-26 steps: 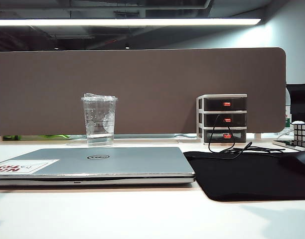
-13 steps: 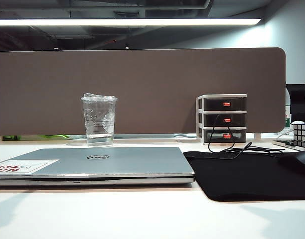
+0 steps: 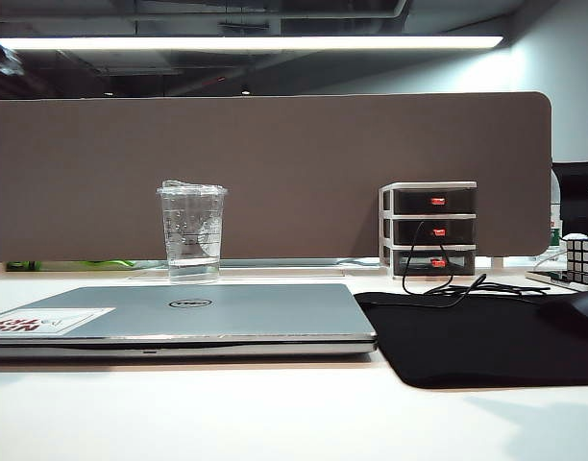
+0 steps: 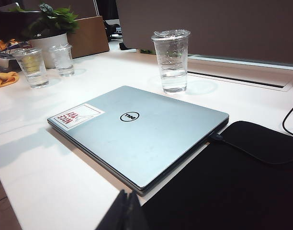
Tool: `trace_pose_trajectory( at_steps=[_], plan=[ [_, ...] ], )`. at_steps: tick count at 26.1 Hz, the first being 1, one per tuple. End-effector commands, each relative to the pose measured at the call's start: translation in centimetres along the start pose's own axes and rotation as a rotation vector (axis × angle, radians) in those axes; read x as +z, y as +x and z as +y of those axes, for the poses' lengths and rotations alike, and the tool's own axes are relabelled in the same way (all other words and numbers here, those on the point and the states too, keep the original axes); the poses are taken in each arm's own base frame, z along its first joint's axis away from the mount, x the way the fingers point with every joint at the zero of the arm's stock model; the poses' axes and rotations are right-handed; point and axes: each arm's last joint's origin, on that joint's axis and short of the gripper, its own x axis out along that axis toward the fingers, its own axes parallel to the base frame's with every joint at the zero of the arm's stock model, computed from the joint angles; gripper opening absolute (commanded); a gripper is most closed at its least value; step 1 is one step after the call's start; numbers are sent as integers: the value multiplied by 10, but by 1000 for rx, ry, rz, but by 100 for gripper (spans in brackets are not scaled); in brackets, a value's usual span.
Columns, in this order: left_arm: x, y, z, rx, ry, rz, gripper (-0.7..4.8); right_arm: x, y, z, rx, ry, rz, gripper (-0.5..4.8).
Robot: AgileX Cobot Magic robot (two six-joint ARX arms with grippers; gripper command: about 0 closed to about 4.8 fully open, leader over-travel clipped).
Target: Pick up the coffee cup and place it on the right side of the laptop.
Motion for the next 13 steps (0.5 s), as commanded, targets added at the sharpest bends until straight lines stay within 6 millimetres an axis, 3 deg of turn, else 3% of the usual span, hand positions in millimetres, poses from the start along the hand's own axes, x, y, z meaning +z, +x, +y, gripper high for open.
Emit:
trace_pose_trajectory(
  at_steps=[1,4,13],
  plan=[
    [3,28,11,-65,23,17,479,-2,0,0,4,5,2,-1],
    [0,50,20,-120,29,38,479,-2,0,0,1,5,2,-1],
    [-22,90,39,-200,77,44,479,-2,0,0,1,0,3,-1]
  ],
)
